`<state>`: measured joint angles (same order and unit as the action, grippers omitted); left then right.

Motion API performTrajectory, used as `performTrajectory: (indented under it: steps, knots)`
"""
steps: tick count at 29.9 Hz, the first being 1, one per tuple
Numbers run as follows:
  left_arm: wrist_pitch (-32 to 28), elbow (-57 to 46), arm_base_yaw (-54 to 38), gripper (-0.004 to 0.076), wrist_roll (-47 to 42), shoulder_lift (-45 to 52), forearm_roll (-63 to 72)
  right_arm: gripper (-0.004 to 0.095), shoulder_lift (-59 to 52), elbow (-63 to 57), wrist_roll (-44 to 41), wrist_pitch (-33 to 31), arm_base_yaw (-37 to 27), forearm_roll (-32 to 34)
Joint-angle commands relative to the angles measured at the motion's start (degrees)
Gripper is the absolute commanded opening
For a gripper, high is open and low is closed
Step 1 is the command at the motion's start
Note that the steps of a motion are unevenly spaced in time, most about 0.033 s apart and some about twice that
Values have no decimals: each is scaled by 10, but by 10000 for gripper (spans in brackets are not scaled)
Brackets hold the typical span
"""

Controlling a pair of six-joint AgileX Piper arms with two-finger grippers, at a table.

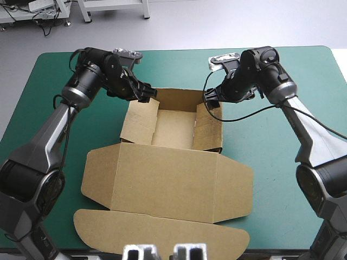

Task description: Fold the box

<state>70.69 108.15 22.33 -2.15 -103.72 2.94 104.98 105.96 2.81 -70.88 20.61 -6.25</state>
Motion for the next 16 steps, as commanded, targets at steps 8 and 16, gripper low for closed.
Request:
performTrajectory:
  steps: [8, 16]
  knots:
    - [31, -11, 1, 38, 106, 188, -6, 764, -62, 13, 7, -7, -5, -4]
    - [30, -222, 1, -4, 88, 403, -75, 762, -32, -35, 13, -6, -5, -15]
